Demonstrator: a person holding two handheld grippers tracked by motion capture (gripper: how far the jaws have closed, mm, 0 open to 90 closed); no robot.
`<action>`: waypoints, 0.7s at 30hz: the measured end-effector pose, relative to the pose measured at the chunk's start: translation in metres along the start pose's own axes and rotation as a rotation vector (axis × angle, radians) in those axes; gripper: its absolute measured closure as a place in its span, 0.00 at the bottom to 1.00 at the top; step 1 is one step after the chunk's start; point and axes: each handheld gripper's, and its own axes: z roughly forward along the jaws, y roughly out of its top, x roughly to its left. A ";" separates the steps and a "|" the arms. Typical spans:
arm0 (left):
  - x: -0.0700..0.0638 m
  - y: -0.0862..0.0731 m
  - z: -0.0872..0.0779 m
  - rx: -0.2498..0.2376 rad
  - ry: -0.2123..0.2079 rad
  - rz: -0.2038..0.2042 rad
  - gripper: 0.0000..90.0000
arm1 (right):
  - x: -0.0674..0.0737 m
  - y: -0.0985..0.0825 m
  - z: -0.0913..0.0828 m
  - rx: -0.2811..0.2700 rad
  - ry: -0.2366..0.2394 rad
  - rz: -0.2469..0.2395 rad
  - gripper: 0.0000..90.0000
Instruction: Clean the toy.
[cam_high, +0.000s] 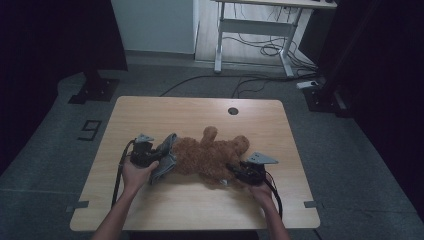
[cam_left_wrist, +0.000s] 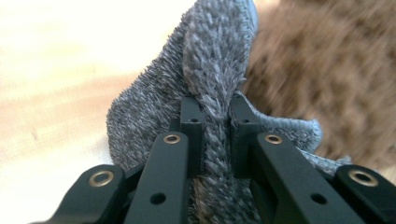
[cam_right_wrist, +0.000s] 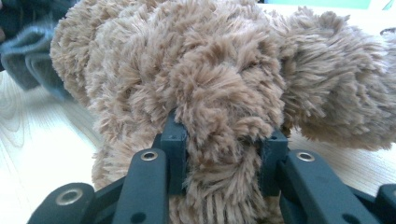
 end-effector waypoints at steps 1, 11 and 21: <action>0.000 -0.004 0.004 0.005 -0.011 -0.019 0.88 | 0.000 0.000 0.000 0.000 0.001 0.001 0.71; 0.001 0.003 0.018 -0.031 -0.070 -0.049 0.90 | -0.003 0.006 0.006 -0.022 0.003 0.003 0.73; 0.011 0.029 0.040 -0.065 -0.053 -0.070 0.90 | -0.028 0.033 0.036 -0.035 -0.096 -0.034 0.74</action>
